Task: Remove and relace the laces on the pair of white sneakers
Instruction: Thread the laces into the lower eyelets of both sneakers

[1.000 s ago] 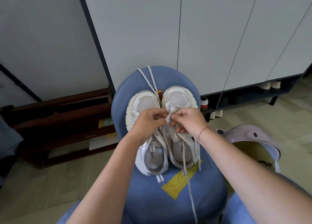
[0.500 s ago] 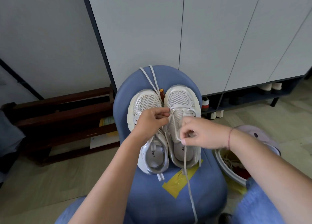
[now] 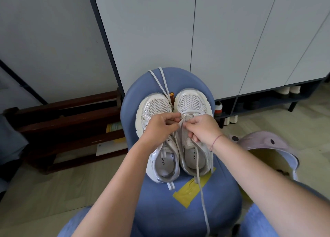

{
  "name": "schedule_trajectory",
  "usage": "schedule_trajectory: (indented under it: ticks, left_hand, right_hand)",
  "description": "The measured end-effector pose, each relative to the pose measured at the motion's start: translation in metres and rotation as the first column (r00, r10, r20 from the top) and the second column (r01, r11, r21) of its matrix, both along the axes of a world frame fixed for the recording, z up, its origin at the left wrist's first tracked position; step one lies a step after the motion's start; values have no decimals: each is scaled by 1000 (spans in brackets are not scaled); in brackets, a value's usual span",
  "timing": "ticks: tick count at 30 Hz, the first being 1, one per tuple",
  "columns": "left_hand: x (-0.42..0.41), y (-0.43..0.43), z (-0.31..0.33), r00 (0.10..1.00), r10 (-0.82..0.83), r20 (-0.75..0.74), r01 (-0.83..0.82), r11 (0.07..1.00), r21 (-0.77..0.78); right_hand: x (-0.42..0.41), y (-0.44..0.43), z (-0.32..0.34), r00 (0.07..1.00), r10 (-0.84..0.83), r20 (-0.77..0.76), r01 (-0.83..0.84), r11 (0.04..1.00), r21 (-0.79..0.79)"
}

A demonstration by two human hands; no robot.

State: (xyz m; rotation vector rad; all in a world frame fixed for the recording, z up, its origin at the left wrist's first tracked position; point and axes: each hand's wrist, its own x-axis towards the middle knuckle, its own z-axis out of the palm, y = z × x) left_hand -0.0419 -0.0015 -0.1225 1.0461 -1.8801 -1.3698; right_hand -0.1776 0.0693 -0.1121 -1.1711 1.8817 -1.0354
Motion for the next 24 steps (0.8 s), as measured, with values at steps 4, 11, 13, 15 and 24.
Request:
schedule_trajectory:
  ticks: [4,11,13,15,24]
  left_hand:
    - [0,0,0,1000,-2,-1,2,1000,-1]
    - [0,-1,-1,1000,6,9,-6,1000,-3]
    - [0,0,-1,1000,10,13,-10,1000,-2]
    - [0,1,0,1000,16,13,-16,1000,-3]
    - [0,2,0,1000,19,20,-18,1000,-26]
  right_hand:
    - [2,-4,-5,993,-85,84,88,995,-35]
    - [-1,-4,-5,982,-55,180,56,998,2]
    - [-3,-4,-3,974,-39,223,38,999,7]
    - [-4,-3,-1,978,6,210,-14,999,33]
    - [-1,6,-4,995,-39,91,45,997,-65]
